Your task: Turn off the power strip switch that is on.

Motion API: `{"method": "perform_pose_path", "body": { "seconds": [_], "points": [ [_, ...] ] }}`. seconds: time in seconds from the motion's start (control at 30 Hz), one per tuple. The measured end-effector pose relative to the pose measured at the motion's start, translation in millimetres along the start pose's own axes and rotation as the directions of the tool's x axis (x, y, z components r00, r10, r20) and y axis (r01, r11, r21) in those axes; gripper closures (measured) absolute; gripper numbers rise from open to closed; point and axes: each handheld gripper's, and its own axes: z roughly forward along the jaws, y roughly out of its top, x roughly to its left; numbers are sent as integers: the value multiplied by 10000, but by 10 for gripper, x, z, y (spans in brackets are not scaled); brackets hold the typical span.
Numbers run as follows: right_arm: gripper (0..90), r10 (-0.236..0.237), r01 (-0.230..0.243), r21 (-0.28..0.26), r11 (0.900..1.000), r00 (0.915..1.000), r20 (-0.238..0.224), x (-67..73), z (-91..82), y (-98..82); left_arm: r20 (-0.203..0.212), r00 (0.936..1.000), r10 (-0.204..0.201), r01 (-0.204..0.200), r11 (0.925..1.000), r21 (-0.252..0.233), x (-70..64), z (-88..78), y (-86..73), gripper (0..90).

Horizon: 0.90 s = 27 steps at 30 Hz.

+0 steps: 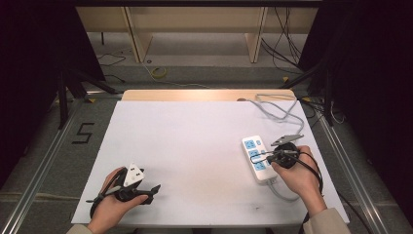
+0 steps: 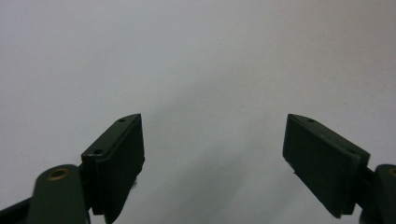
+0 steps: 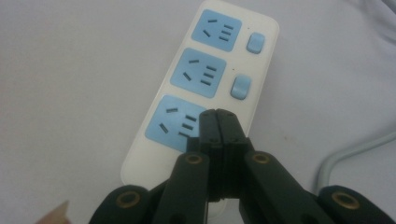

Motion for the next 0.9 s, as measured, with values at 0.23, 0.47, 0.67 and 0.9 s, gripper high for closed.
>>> {"method": "perform_pose_path", "body": {
  "seconds": [0.23, 0.47, 0.67, 0.9],
  "points": [
    [900, 77, -77, 170, 9998, 10000, 3, -20, 35, 11, 6, 10000, 2, -2, 10000, 8, 1, 1, -1, 205],
    [900, 113, -113, 227, 9997, 9999, 10, -36, 64, 24, 12, 10000, 5, -6, 10000, 6, 1, 2, -1, 205],
    [900, 127, -127, 301, 9995, 9999, 8, -37, 85, 34, 13, 10000, 4, -4, 10000, 11, 0, 2, -1, 206],
    [900, 165, -166, 437, 9989, 9999, 18, -54, 115, 42, 14, 10000, 10, -10, 10000, 10, 0, 2, -1, 206]
  ]
}}
